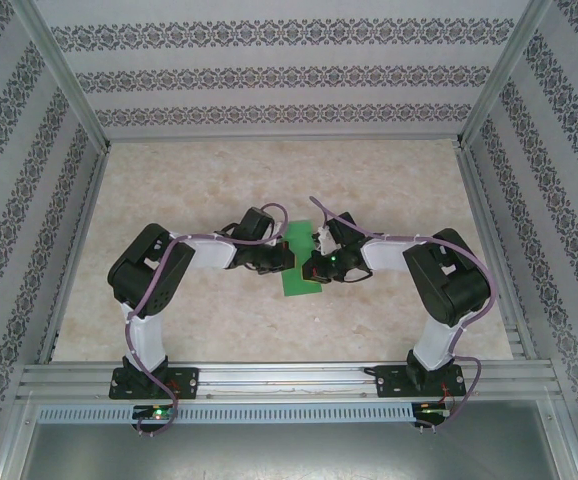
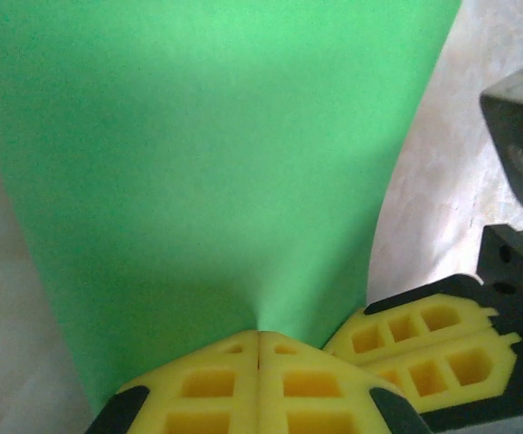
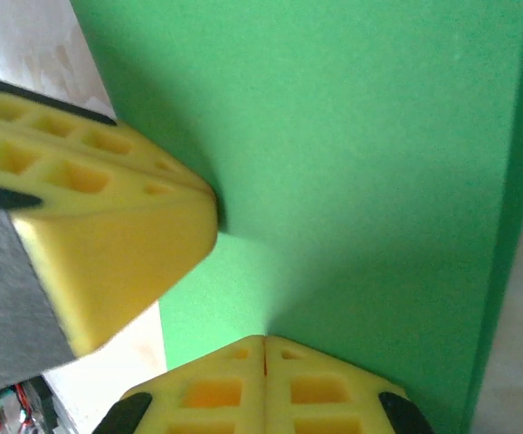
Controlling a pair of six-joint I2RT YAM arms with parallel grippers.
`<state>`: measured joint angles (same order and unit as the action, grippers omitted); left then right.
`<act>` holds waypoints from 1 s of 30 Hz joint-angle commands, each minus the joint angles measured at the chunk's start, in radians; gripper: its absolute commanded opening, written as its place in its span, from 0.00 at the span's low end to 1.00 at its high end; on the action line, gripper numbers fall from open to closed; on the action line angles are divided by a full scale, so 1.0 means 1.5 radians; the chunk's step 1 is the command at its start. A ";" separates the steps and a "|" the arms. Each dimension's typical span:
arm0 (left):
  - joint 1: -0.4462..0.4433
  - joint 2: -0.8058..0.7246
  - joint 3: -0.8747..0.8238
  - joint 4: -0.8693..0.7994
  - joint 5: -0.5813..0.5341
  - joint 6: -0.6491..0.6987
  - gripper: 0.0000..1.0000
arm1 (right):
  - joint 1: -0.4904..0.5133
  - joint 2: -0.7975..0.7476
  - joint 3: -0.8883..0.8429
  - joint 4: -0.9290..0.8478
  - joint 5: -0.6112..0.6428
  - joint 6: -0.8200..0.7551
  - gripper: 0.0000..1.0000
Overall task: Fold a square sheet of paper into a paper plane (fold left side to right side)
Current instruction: Hold the square sheet of paper at the center of the table, then first fold the square sheet of paper in half at the center of the table.
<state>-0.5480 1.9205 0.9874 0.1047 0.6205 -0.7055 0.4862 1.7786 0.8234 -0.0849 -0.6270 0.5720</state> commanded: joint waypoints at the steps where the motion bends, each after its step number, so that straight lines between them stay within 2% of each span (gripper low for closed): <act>1: 0.023 -0.009 0.002 0.039 0.006 0.003 0.00 | -0.011 0.020 -0.020 -0.059 0.062 -0.031 0.00; 6: 0.043 0.000 0.004 0.050 0.008 0.025 0.00 | -0.026 0.021 -0.026 -0.062 0.064 -0.044 0.00; 18: 0.044 0.004 -0.022 0.100 0.031 0.032 0.00 | -0.033 0.029 -0.024 -0.074 0.070 -0.058 0.00; 30: 0.014 -0.036 -0.053 0.143 0.039 0.074 0.00 | -0.031 0.037 -0.022 -0.074 0.066 -0.058 0.00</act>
<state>-0.5095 1.8954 0.9195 0.2562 0.6563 -0.6338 0.4530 1.7794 0.8223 -0.0948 -0.6342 0.5159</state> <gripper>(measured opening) 0.044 0.050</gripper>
